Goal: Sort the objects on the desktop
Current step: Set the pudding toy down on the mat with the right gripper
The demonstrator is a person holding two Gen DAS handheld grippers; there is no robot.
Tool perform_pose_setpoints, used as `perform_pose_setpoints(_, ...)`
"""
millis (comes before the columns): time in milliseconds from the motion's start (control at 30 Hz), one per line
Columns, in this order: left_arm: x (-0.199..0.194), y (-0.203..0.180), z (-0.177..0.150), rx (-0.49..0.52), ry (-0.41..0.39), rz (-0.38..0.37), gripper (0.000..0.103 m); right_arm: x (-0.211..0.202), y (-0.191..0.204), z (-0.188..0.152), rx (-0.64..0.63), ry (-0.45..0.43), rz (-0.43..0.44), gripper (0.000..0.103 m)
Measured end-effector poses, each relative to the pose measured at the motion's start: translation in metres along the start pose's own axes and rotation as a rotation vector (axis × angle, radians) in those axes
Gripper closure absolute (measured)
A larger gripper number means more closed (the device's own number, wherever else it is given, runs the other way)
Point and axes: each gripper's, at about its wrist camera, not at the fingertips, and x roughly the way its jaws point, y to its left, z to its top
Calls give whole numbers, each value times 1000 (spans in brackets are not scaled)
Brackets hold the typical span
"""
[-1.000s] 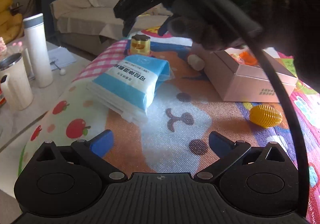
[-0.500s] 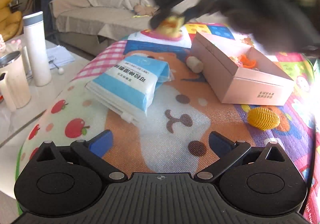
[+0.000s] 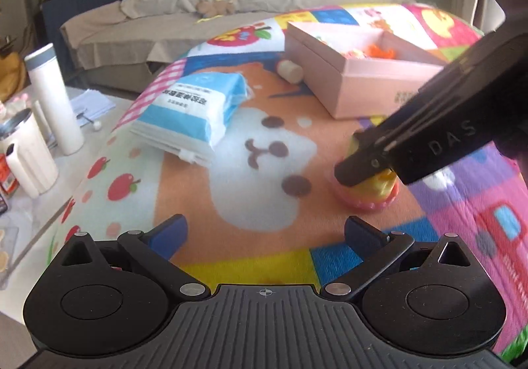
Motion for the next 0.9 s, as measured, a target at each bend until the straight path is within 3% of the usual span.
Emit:
perform_pose_setpoints(100, -3, -2, -1, -6, 11, 15, 0, -1, 0, -11, -10, -30, -16, 56)
perform_pose_setpoints(367, 1, -22, 5, 16, 34, 12, 0, -32, -11, -33, -30, -132, -44, 31)
perform_pose_setpoints(700, 17, -52, 26, 47, 61, -8, 0, -46, -50, -60, 51, -134, -114, 27)
perform_pose_setpoints(900, 22, -54, 29, 69, 84, 23, 0, -47, -59, -66, 75, -131, -117, 27)
